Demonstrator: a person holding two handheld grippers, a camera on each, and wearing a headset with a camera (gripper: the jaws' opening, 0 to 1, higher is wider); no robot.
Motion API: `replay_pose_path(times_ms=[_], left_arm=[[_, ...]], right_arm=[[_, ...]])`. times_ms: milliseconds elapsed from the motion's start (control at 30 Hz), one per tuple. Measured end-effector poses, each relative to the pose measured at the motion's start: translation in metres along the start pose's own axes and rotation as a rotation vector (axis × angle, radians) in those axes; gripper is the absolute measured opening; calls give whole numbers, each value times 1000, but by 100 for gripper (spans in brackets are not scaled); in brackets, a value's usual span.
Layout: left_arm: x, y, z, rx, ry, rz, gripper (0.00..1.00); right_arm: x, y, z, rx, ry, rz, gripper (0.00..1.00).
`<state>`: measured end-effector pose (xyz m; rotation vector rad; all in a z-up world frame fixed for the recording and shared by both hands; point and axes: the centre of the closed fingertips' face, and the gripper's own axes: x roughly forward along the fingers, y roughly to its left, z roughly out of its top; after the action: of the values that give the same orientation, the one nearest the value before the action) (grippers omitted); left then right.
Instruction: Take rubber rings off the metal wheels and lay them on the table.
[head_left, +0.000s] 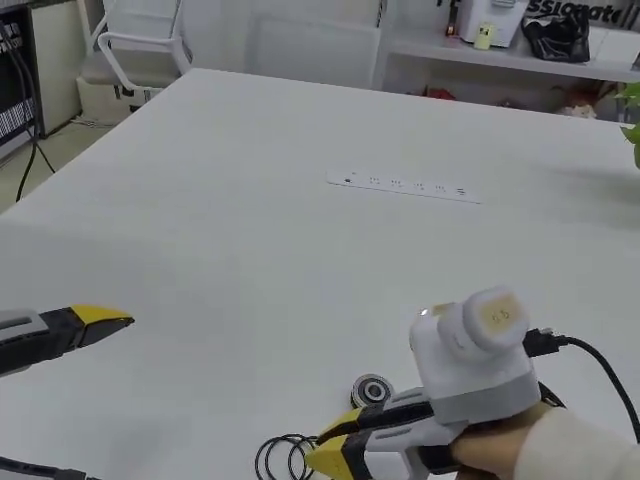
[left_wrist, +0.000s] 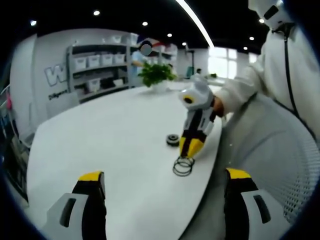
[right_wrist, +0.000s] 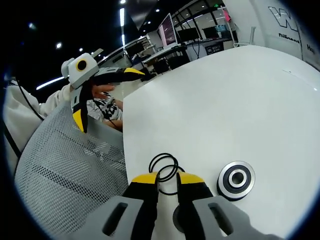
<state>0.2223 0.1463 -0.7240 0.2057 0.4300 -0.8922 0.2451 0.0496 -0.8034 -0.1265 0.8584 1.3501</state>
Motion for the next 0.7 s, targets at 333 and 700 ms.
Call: replay_pose_path(times_ms=[333,700], left_arm=[[0,-1,1,6,4,1,100],[-1,0,2,9,7,6,100]], right_arm=[[0,1,-1,-21,10,3,12],[2,7,-3,-41,28,22,12]])
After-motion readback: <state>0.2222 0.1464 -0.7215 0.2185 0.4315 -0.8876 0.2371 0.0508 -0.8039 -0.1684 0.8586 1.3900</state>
